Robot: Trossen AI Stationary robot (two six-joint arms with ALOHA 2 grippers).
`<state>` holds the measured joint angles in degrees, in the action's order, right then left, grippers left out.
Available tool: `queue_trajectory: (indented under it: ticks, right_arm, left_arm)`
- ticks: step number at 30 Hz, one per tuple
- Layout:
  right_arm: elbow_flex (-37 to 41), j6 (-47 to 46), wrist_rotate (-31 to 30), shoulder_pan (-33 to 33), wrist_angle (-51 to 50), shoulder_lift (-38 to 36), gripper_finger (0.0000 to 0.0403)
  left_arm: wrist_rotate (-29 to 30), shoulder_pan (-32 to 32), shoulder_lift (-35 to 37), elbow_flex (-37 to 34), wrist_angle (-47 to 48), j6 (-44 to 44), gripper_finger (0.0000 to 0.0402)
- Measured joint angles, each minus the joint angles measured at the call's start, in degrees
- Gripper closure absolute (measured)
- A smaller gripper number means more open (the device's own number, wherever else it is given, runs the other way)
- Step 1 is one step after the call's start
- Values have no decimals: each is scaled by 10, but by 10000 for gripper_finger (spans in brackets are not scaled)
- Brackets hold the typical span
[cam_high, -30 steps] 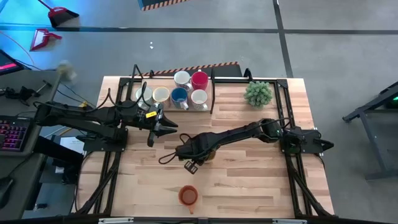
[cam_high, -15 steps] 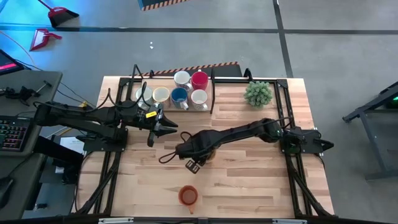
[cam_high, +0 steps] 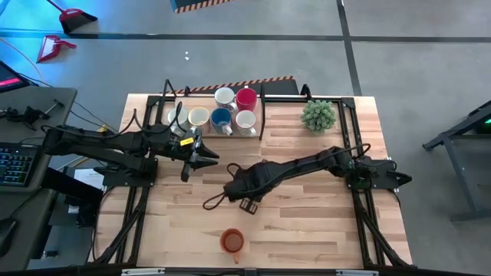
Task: Place coffee mugs
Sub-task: Put the yellow mug on the shelf
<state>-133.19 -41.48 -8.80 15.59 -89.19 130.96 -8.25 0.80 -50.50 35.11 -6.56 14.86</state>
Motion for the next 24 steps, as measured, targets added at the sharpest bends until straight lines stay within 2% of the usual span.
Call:
queue_trajectory:
  ticks: [6,10,13,20,24]
  right_arm:
    - [3,-10,-86,10,0,-11,304]
    - [2,-10,-120,48,-7,-10,304]
    - [3,-11,-171,74,-8,-23,304]
    - [3,-9,-353,107,-8,-131,304]
    - [11,-1,-426,117,-7,-218,304]
  left_arm:
    - [-1,0,0,0,19,8,308]
    - [-2,0,0,0,33,11,308]
    - [-2,0,0,0,38,11,308]
    - [-2,0,0,0,37,13,308]
    - [-2,0,0,0,37,15,308]
